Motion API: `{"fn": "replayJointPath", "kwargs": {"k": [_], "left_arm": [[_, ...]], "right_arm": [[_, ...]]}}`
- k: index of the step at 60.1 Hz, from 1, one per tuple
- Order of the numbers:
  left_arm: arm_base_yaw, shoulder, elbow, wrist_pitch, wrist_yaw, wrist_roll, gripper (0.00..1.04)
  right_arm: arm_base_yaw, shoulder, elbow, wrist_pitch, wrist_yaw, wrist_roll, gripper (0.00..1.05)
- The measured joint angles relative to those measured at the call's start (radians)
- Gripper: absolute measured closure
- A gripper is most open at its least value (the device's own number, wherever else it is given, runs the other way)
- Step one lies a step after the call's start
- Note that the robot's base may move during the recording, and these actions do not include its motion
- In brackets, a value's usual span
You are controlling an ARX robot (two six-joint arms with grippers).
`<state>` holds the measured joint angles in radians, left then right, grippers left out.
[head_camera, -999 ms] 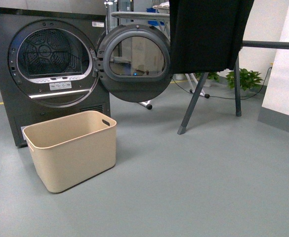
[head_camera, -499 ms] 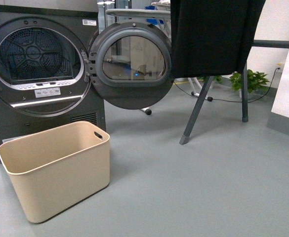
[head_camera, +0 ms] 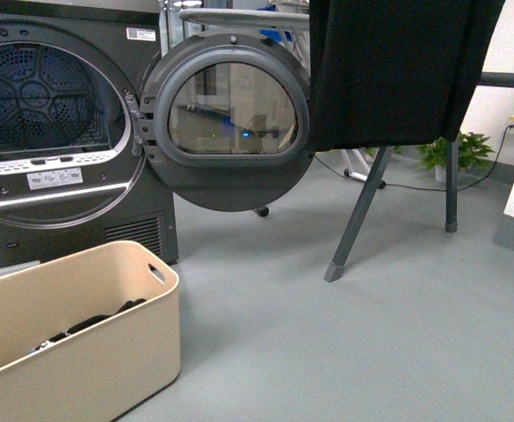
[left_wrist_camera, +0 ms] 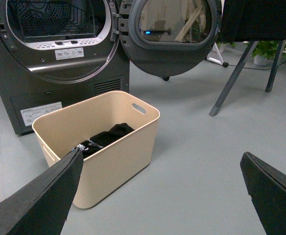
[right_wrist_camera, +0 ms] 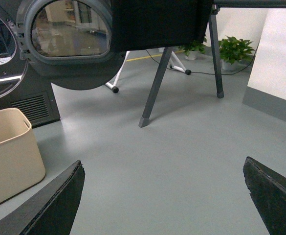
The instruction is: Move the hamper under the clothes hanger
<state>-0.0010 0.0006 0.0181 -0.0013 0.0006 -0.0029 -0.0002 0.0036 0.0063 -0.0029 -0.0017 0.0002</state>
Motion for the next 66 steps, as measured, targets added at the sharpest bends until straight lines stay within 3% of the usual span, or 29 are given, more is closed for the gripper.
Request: {"fn": "replayJointPath", "kwargs": {"k": [66], "left_arm": [[-0.001,0.003,0.000,-0.001,0.004,0.000,0.07]], "right_arm": [[-0.001,0.000,0.000,-0.001,0.004,0.000,0.08]]}}
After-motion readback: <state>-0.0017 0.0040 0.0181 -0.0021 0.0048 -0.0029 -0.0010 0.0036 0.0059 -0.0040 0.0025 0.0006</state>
